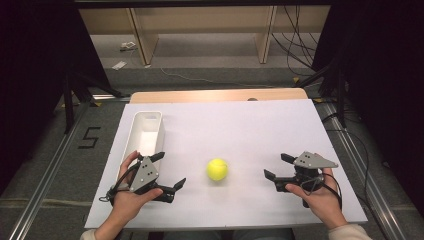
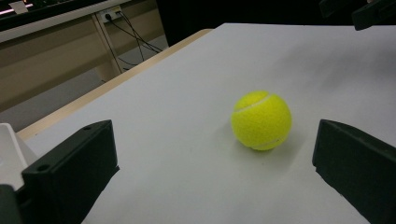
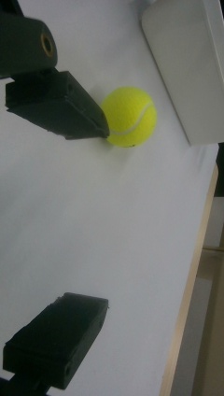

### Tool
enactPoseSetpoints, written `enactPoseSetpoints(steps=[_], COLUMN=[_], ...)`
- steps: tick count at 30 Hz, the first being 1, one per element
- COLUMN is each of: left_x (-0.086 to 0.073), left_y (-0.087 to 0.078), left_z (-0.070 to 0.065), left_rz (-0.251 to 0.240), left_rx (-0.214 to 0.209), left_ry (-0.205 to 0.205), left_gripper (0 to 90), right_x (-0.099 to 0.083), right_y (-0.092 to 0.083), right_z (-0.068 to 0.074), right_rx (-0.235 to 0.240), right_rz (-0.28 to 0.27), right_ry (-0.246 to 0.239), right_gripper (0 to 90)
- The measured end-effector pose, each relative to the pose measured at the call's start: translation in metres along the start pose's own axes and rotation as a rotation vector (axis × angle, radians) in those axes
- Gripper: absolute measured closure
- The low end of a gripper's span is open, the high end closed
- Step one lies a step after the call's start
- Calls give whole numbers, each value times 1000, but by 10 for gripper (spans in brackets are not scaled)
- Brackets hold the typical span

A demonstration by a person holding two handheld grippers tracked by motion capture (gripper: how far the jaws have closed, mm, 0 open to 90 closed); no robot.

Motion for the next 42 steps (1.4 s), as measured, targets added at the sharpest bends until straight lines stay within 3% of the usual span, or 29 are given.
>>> enactPoseSetpoints(steps=[10,23,42], left_x=[1,2,3], left_y=[-1,-1,-1], left_z=[-2,-2,-3], left_rz=[-3,-9,-9], left_rx=[-3,-7,-8], left_ry=[1,5,6], left_gripper=[0,0,0], right_x=[5,15,23], right_y=[4,28,57], right_z=[10,33,52], right_rx=[16,68,107], right_rz=[-9,-1,17], right_ry=[1,-22,-36], right_gripper=[158,158,159])
Point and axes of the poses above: each handheld gripper's, and its own axes: y roughly forward along the jaws, x roughly out of its top, z roughly to its left, the point moved 8 cm from there along y, roughly forward along the jaws, and after that the axes turned 1 degree about y, right-handed, at the moved point
